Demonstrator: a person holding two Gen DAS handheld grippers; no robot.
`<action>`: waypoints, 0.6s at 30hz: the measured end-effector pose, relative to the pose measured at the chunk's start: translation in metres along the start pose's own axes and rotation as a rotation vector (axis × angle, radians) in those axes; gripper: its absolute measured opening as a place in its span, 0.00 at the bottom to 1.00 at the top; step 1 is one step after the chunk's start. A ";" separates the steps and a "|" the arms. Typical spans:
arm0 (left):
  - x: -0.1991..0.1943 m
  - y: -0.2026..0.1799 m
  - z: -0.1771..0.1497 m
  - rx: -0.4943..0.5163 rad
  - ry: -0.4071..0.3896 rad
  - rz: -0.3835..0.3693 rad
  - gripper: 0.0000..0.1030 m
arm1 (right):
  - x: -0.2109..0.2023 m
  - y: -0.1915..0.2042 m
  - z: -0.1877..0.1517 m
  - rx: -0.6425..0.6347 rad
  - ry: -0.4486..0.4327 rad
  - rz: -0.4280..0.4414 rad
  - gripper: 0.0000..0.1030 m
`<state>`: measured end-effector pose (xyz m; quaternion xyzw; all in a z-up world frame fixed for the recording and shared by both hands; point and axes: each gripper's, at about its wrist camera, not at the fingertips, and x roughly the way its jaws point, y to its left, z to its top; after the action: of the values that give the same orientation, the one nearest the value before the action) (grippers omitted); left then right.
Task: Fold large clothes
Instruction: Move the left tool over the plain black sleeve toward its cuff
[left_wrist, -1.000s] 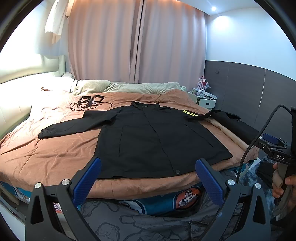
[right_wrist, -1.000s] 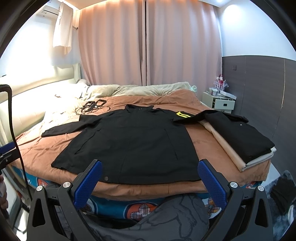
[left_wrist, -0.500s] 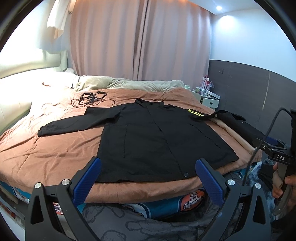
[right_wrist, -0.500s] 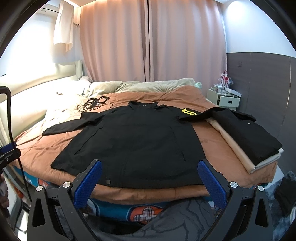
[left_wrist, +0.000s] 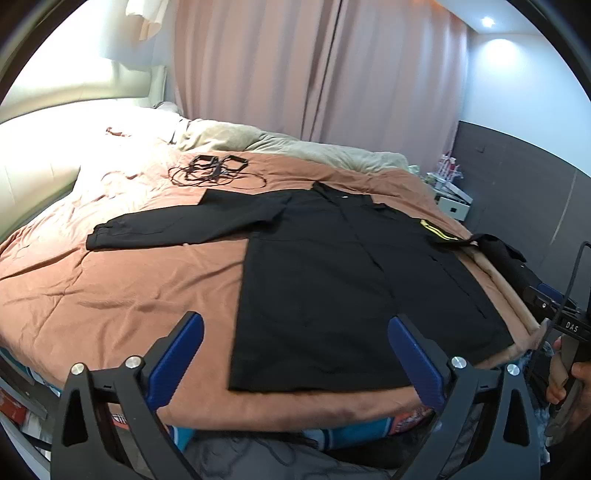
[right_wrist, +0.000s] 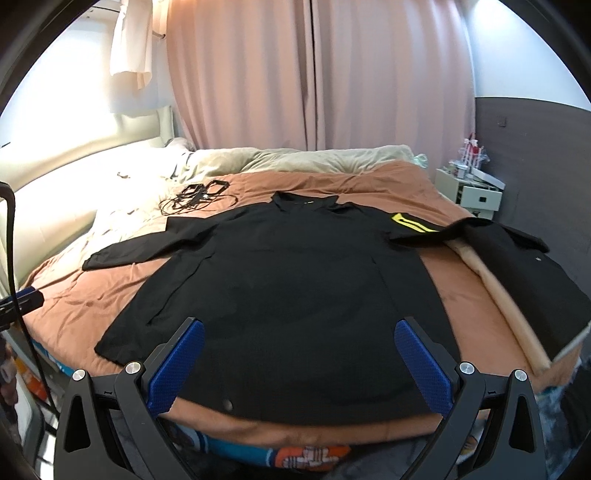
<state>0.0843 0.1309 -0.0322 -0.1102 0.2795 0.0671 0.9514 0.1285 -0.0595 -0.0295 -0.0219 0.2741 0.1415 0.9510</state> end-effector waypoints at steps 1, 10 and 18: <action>0.003 0.004 0.003 -0.004 0.003 0.004 0.99 | 0.007 0.003 0.003 0.000 0.003 0.007 1.00; 0.039 0.065 0.033 -0.085 0.024 0.061 0.90 | 0.065 0.018 0.030 0.010 0.040 0.062 1.00; 0.072 0.137 0.057 -0.201 0.039 0.131 0.82 | 0.116 0.034 0.056 0.022 0.081 0.107 0.91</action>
<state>0.1480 0.2826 -0.0487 -0.1877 0.2963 0.1547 0.9236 0.2422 0.0093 -0.0417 -0.0025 0.3149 0.1883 0.9303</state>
